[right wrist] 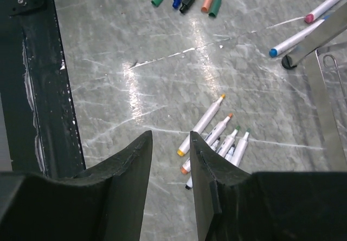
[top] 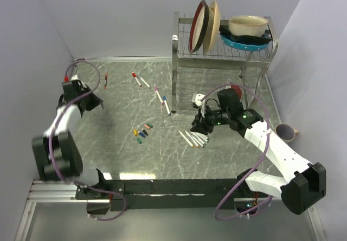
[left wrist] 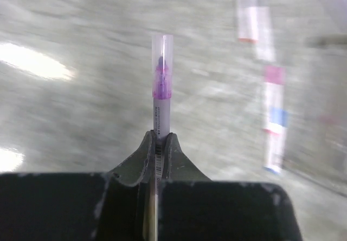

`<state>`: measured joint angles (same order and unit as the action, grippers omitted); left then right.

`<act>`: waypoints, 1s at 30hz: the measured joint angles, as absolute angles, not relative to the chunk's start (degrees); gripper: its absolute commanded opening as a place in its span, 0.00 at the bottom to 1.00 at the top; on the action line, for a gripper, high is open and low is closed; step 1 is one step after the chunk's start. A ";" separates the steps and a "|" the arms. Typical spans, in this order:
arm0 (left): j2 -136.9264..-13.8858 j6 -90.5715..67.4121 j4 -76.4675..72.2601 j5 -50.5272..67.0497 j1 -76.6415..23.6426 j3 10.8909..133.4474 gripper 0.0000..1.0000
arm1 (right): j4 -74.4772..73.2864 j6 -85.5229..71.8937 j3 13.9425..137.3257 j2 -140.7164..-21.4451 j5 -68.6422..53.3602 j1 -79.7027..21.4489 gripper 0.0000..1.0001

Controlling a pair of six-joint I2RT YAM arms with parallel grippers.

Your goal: Open the pen caps

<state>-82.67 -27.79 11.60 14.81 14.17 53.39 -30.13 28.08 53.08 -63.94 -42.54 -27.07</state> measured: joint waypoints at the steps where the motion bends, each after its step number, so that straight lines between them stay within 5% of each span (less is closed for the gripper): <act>1: -78.78 -29.32 10.02 16.34 13.93 50.65 0.01 | -29.95 28.03 53.01 -63.68 -42.57 -27.07 0.43; 6: -59.81 -36.42 3.62 22.35 9.37 38.52 0.01 | -29.63 28.93 53.30 -59.31 -42.09 -27.11 0.52; 9: -48.18 -40.27 2.66 23.33 4.43 33.54 0.01 | -29.80 29.89 55.55 -55.53 -41.50 -27.14 0.76; 10: -44.12 -41.74 2.37 23.62 2.68 32.25 0.01 | -29.67 29.67 56.64 -54.68 -41.47 -27.14 0.99; 19: -17.15 -51.27 0.71 25.65 -4.01 25.87 0.01 | -24.10 18.81 56.82 -55.00 -50.17 -26.06 1.00; 30: -10.44 -61.36 -5.37 30.68 -4.49 17.65 0.01 | -9.39 2.83 44.51 -51.75 -59.88 -23.68 0.94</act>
